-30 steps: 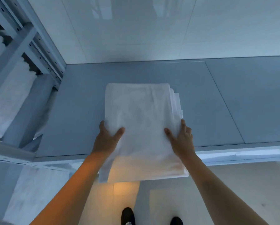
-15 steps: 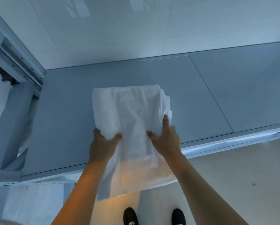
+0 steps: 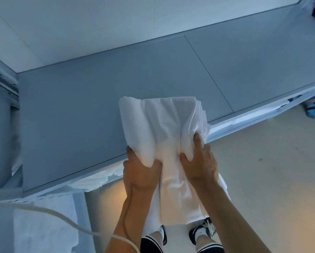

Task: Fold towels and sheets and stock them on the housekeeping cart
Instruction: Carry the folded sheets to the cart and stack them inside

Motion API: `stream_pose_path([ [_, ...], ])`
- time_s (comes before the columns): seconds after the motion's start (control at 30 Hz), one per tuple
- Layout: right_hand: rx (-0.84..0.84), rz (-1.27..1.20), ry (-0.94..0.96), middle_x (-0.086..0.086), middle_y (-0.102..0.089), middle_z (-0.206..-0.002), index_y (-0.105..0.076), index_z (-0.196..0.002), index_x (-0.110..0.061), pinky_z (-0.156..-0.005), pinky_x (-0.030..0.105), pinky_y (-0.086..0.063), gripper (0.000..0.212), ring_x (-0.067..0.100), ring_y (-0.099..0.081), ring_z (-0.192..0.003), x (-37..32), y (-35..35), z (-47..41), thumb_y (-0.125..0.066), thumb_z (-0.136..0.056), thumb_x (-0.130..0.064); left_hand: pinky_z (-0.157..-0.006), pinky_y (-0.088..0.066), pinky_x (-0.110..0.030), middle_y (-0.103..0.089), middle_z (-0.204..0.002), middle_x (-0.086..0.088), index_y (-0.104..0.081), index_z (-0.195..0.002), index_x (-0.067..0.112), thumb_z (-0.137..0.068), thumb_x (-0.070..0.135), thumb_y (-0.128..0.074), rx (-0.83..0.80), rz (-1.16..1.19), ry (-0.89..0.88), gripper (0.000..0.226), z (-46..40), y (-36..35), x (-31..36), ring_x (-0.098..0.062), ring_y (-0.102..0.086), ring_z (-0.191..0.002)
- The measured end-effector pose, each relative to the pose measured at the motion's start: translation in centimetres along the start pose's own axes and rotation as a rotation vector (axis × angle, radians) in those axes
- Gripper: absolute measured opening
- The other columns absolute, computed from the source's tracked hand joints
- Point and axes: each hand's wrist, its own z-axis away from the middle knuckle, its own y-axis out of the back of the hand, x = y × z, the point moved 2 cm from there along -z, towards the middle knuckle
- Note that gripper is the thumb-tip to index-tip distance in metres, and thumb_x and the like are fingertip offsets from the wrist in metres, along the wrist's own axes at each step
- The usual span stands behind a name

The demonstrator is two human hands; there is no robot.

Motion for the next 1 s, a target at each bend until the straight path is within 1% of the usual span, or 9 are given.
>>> stream_pose_path([
  [0.07, 0.049, -0.020, -0.037, 0.015, -0.052, -0.115, -0.023, -0.160, -0.024, -0.092, 0.047, -0.046, 0.087, 0.041, -0.057, -0.104, 2.0, 2.5, 0.2, -0.069, -0.088, -0.041, -0.086, -0.053, -0.040, -0.059, -0.113, -0.003, -0.035, -0.145, 0.024, -0.066, 0.054, -0.072, -0.036, 0.003, -0.034, 0.093, 1.4, -1.1, 2.2, -0.033, -0.063, -0.105],
  [0.13, 0.113, -0.066, -0.068, 0.014, -0.052, -0.113, -0.025, -0.156, -0.027, -0.090, 0.047, -0.047, 0.085, 0.041, -0.058, -0.102, 3.9, 5.2, 0.2, -0.070, -0.086, -0.041, -0.091, -0.052, -0.042, -0.061, -0.123, -0.005, -0.035, -0.146, 0.020, -0.069, 0.051, -0.077, -0.049, 0.005, -0.092, 0.093, 2.8, -2.2, 5.1, -0.032, -0.062, -0.111],
  [0.23, 0.196, -0.167, -0.138, 0.011, -0.054, -0.112, -0.028, -0.147, -0.031, -0.088, 0.047, -0.048, 0.077, 0.041, -0.060, -0.098, 7.2, 9.6, 0.1, -0.071, -0.083, -0.040, -0.095, -0.053, -0.043, -0.059, -0.130, -0.003, -0.033, -0.148, 0.021, -0.070, 0.048, -0.078, -0.070, -0.002, -0.189, 0.094, 5.3, -4.0, 10.1, -0.030, -0.060, -0.115],
  [0.33, 0.296, -0.265, -0.194, 0.008, -0.058, -0.119, -0.031, -0.136, -0.031, -0.082, 0.042, -0.047, 0.070, 0.041, -0.062, -0.099, 11.3, 13.8, 0.3, -0.074, -0.080, -0.038, -0.093, -0.053, -0.046, -0.057, -0.126, 0.002, -0.033, -0.142, 0.025, -0.067, 0.046, -0.074, -0.093, -0.014, -0.284, 0.088, 8.4, -6.0, 15.0, -0.028, -0.060, -0.112],
  [0.47, 0.410, -0.344, -0.248, 0.005, -0.059, -0.121, -0.033, -0.129, -0.029, -0.076, 0.034, -0.038, 0.066, 0.036, -0.060, -0.100, 17.7, 19.2, 0.8, -0.075, -0.078, -0.037, -0.086, -0.052, -0.045, -0.057, -0.119, 0.001, -0.036, -0.131, 0.025, -0.069, 0.041, -0.074, -0.122, -0.021, -0.443, 0.075, 13.6, -10.0, 20.8, -0.031, -0.059, -0.108],
  [0.57, 0.477, -0.368, -0.300, 0.002, -0.057, -0.122, -0.033, -0.129, -0.030, -0.076, 0.034, -0.038, 0.065, 0.034, -0.060, -0.102, 23.1, 22.9, 1.2, -0.074, -0.078, -0.037, -0.084, -0.049, -0.042, -0.056, -0.118, 0.002, -0.036, -0.130, 0.024, -0.071, 0.039, -0.074, -0.172, -0.020, -0.527, 0.072, 17.7, -14.0, 24.5, -0.032, -0.058, -0.108],
  [0.67, 0.538, -0.373, -0.369, 0.000, -0.056, -0.122, -0.032, -0.128, -0.032, -0.075, 0.036, -0.040, 0.065, 0.034, -0.060, -0.102, 28.9, 26.5, 1.8, -0.074, -0.078, -0.037, -0.083, -0.047, -0.041, -0.051, -0.111, 0.009, -0.036, -0.127, 0.026, -0.070, 0.039, -0.073, -0.238, -0.022, -0.582, 0.069, 22.1, -18.4, 28.1, -0.031, -0.058, -0.106],
  [0.77, 0.610, -0.369, -0.432, 0.000, -0.057, -0.122, -0.032, -0.129, -0.033, -0.074, 0.035, -0.037, 0.066, 0.035, -0.061, -0.100, 35.1, 29.8, 2.7, -0.073, -0.078, -0.038, -0.083, -0.048, -0.040, -0.052, -0.111, 0.012, -0.037, -0.125, 0.028, -0.070, 0.038, -0.074, -0.306, -0.025, -0.644, 0.067, 26.7, -23.0, 31.4, -0.029, -0.059, -0.107],
  [1.0, 0.730, -0.414, -0.563, 0.001, -0.059, -0.123, -0.033, -0.129, -0.033, -0.076, 0.038, -0.044, 0.066, 0.034, -0.060, -0.101, 47.8, 35.8, 6.4, -0.072, -0.077, -0.036, -0.085, -0.053, -0.046, -0.057, -0.118, 0.006, -0.037, -0.129, 0.028, -0.074, 0.039, -0.074, -0.452, -0.072, -0.747, 0.067, 37.6, -31.8, 36.8, -0.029, -0.059, -0.105],
])
